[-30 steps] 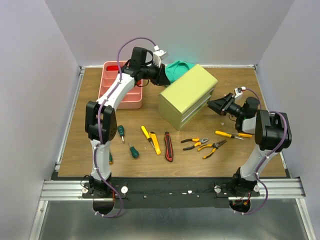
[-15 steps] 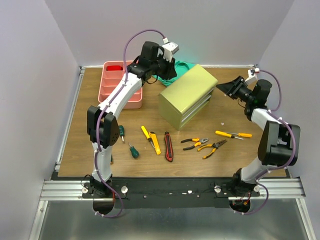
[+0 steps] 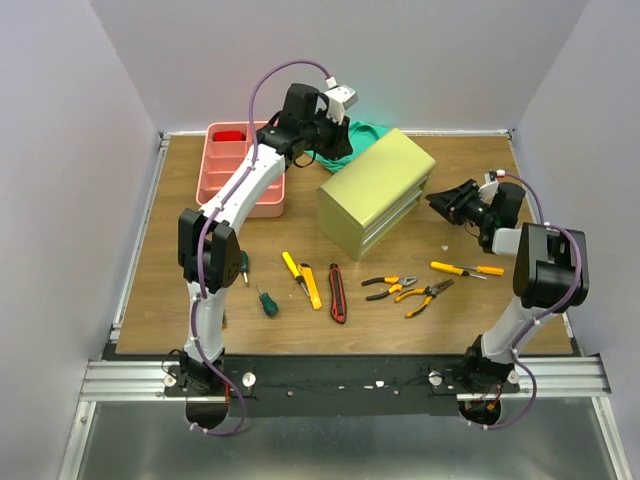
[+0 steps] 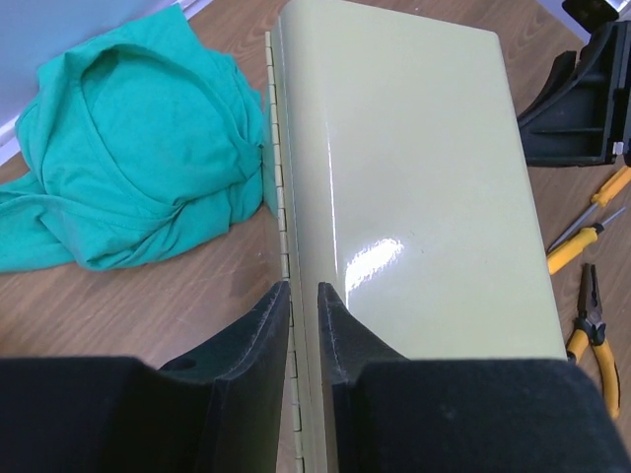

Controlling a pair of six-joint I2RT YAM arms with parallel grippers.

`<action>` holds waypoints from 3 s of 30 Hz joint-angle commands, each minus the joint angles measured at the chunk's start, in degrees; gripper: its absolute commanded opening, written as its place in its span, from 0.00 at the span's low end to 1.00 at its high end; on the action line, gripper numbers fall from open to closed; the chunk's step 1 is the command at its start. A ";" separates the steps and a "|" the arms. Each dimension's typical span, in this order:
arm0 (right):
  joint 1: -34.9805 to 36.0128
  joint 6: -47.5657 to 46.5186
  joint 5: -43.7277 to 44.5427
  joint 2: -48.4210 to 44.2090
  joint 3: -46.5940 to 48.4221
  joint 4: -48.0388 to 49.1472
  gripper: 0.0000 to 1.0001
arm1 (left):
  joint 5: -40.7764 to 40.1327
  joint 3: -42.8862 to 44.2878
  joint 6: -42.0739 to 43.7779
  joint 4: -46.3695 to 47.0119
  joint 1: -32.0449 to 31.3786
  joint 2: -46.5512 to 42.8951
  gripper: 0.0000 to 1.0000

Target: Sort the tools into containers

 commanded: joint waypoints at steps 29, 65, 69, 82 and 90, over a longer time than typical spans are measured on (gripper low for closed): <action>2.45 15.77 -4.95 14.15 12.31 15.28 0.44 | 2.79 -7.23 4.99 -3.63 -0.94 -1.42 0.27; 11.42 38.81 -2.75 28.13 17.24 55.97 0.07 | 2.62 -8.54 5.52 -3.80 -0.50 1.83 0.27; 10.89 35.65 -3.36 24.98 12.94 53.17 0.01 | 2.00 -8.72 5.60 -3.54 -0.50 1.83 0.27; 2.90 28.78 -10.21 16.53 5.10 43.76 0.01 | 1.38 -9.95 5.17 -1.78 -0.50 1.65 0.27; -0.27 29.23 -16.72 17.49 6.86 40.52 0.01 | 1.91 -11.18 5.96 -1.52 -0.50 1.21 0.27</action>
